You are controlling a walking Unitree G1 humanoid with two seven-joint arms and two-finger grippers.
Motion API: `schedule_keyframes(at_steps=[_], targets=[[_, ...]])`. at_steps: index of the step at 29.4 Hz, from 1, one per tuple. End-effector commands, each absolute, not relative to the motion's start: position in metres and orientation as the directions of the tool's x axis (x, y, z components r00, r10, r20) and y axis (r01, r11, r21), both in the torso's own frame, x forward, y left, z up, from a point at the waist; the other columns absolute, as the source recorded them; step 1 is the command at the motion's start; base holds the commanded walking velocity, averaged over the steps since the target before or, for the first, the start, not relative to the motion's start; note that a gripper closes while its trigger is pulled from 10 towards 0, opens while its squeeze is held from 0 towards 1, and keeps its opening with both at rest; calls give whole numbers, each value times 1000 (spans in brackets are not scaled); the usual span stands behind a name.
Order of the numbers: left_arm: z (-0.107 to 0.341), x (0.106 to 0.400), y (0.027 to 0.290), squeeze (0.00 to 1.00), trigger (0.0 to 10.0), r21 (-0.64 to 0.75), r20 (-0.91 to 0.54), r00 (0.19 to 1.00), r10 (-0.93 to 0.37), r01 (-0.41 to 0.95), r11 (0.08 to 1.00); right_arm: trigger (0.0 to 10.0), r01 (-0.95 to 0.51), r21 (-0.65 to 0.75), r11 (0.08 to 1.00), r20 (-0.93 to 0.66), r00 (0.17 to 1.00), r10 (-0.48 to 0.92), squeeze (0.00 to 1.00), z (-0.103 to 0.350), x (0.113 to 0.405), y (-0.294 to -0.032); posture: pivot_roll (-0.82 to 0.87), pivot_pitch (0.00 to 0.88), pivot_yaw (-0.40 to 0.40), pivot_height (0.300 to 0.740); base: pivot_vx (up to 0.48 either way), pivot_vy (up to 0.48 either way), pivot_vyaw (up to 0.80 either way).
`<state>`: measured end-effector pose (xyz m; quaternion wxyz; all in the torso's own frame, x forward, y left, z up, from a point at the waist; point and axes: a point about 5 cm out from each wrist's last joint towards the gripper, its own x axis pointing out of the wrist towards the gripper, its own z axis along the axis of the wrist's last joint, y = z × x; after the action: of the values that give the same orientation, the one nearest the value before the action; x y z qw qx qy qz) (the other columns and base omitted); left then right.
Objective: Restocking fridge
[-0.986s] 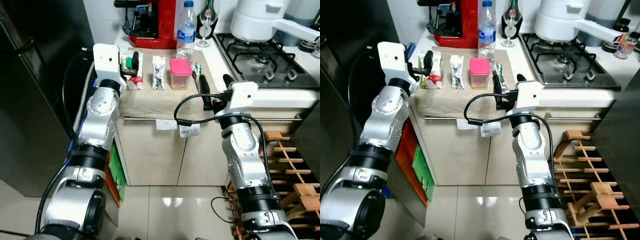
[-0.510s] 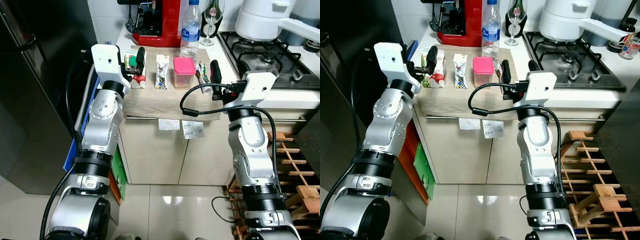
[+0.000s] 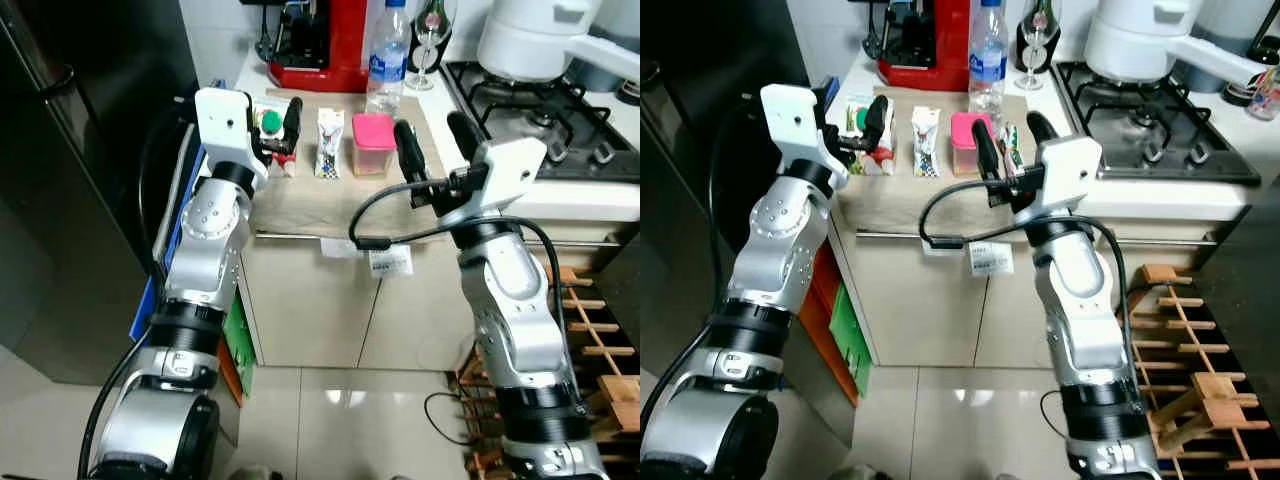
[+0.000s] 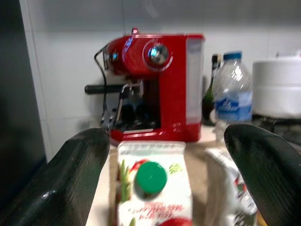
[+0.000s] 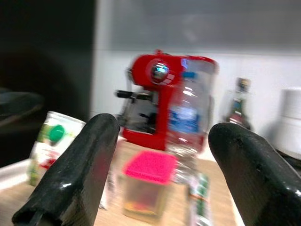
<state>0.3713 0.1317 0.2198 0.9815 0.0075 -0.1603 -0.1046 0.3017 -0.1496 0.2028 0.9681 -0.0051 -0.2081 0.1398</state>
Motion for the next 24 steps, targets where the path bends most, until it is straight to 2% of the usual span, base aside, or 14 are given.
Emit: schedule_keyframes(at_steps=[1,4,7,11,24], targets=[[226,376,135,0,10000,65,320,922,-218,209,976,10000,-276,-75,958,420,863,282,0,210,297,-150,-75,0,20,740,0,0,0],[229,378,139,0,10000,63,320,923,-213,203,977,10000,-289,-88,953,409,862,299,0,208,293,-148,-85,0,28,740,0,0,0],[234,380,142,0,10000,54,336,920,-202,195,979,10000,-320,-109,941,395,855,336,0,206,288,-142,-86,0,31,740,360,0,0],[237,380,140,0,10000,30,346,920,-182,183,983,10000,-384,-116,916,390,831,398,0,207,281,-135,-87,0,36,740,480,0,0],[243,382,131,0,10000,16,361,909,-207,216,976,10000,-391,-92,916,386,834,395,0,206,276,-127,-87,0,38,740,480,0,0]])
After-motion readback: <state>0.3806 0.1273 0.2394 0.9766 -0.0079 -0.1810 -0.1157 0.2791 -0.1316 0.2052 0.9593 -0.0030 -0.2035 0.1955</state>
